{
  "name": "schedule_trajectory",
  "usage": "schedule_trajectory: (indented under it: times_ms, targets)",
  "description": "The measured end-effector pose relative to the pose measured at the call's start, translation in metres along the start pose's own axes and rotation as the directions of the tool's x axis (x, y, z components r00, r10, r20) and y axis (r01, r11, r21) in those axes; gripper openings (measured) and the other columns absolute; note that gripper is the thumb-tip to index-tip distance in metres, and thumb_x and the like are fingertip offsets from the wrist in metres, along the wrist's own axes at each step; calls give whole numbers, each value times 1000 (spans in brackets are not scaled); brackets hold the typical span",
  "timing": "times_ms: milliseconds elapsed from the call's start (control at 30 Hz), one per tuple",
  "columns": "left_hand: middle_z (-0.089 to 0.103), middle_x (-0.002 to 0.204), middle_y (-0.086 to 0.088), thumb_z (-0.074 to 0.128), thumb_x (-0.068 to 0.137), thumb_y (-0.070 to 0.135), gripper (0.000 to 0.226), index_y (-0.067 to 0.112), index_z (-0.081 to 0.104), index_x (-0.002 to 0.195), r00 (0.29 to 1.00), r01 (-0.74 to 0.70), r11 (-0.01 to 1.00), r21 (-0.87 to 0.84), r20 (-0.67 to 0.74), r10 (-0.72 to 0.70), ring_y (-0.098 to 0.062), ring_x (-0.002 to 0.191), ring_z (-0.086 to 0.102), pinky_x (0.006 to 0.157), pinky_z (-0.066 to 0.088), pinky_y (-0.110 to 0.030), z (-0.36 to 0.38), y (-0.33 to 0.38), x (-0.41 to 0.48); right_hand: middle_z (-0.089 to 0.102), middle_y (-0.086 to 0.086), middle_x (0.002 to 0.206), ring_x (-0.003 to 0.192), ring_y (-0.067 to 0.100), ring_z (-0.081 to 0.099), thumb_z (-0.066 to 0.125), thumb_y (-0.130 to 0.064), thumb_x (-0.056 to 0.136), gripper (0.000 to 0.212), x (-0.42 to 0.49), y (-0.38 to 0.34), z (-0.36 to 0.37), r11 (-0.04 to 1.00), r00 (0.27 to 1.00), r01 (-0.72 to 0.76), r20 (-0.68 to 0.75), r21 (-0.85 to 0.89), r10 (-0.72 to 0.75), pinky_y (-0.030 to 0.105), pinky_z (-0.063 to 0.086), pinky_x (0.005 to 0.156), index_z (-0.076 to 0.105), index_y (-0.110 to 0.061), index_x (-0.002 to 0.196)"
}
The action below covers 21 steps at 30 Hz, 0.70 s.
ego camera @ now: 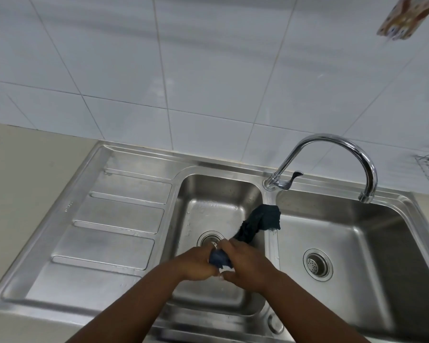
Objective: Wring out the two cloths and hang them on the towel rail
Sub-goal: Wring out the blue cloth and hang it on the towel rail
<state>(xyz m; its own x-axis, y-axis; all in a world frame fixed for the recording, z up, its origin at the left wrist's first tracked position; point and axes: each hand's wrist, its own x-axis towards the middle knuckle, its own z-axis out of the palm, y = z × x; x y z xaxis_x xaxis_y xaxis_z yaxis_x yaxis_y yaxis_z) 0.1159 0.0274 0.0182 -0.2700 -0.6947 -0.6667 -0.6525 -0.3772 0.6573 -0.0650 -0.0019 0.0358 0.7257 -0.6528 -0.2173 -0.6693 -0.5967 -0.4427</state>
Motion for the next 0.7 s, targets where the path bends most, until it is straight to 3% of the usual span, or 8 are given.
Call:
schedule_trajectory:
  times_ms: [100,200,333,433,533,700]
  targets:
    - [63,93,4,57,76,43,40,44,38,110,999,-20,986,-168,-38,14,-10,75,61,64,50,-22,-9,-1,-10,61,0,110,99,16,52,57,-44,90,40,-5,1,-4,994,996,-9,-83,112,19,31,46,83,53,-30,127]
    - [69,82,12,52,91,38,15,51,48,97,976,-163,974,-160,-169,135,-4,66,66,60,52,-16,-11,0,-19,71,-1,97,89,13,58,58,-33,93,21,-7,-2,-13,973,974,-27,-211,228,76,29,48,79,70,-26,108]
    - [70,74,23,53,97,19,30,44,65,85,886,-297,949,-107,-402,232,4,71,66,62,52,-15,-9,6,-27,69,4,77,73,15,61,64,-18,88,18,-8,-2,-24,956,936,-86,-307,280,174,30,49,70,74,-13,74]
    - [69,68,11,52,98,21,27,37,65,82,840,-330,942,-59,-474,265,-3,62,68,59,55,-19,-3,14,-35,70,-10,84,78,2,64,70,-31,84,10,-11,-10,-26,900,955,-76,-228,430,189,16,49,71,73,-22,88]
    - [70,67,0,43,101,32,24,27,60,84,804,-312,950,-32,-542,246,-12,52,68,59,58,-31,0,22,-44,69,-19,90,84,-3,63,73,-44,75,30,-16,-23,-25,897,961,-21,-239,442,140,8,48,71,67,-34,103]
    - [69,72,0,31,101,44,29,27,49,87,789,-193,965,178,-556,261,-14,56,67,64,58,-38,-6,34,-59,71,-13,98,88,0,60,69,-32,83,28,-20,-30,-25,943,940,50,-334,330,67,10,45,78,65,-34,111]
